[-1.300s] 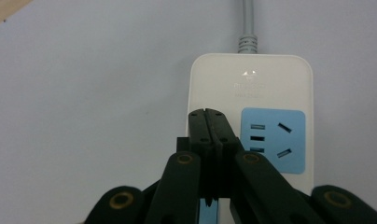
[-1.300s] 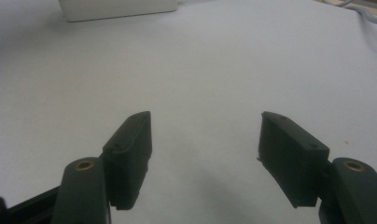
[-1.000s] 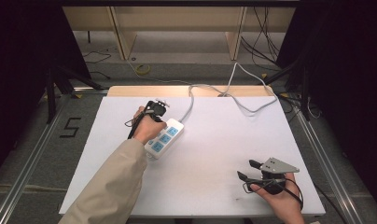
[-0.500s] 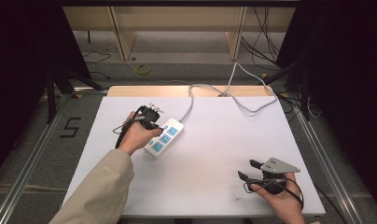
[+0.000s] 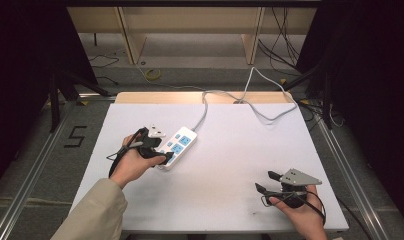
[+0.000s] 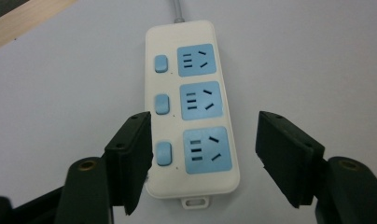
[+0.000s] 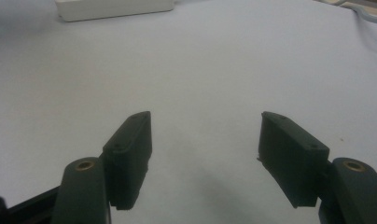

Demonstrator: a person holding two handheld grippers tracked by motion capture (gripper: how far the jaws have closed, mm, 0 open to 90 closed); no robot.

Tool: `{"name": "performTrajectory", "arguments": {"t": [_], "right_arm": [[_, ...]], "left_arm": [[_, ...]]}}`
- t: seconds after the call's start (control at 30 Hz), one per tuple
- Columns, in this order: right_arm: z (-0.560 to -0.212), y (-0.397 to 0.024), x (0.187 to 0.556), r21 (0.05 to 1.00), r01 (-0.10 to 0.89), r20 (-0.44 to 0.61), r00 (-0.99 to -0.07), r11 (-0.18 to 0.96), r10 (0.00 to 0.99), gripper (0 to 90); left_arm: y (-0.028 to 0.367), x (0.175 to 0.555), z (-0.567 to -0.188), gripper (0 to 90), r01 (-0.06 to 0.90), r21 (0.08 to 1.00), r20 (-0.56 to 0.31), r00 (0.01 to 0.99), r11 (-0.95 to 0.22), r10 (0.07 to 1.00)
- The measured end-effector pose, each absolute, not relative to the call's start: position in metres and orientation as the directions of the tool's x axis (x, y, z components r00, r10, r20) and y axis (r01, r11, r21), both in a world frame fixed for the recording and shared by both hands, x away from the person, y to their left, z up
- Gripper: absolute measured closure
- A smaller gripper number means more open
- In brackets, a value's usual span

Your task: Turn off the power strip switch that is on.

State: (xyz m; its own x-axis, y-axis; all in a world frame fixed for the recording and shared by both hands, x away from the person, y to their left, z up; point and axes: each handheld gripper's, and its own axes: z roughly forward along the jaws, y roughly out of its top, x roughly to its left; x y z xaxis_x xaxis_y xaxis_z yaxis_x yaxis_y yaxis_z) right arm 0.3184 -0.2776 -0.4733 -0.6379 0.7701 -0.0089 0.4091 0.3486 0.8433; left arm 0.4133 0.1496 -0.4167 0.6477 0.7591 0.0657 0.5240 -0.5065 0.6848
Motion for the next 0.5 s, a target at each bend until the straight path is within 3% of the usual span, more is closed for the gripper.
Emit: {"name": "performTrajectory", "arguments": {"t": [0.23,0.5], "right_arm": [[-0.473,-0.278,0.318,0.844,0.412,-0.004,-0.637,0.345,0.771,35.9],[-0.473,-0.277,0.318,0.844,0.409,-0.006,-0.640,0.347,0.768,35.9]], "left_arm": [[0.165,0.387,-0.429,32.0,0.528,0.698,0.023,0.658,-0.483,0.752],[0.184,0.357,-0.447,30.5,0.507,0.726,0.033,0.649,-0.464,0.760]]}}
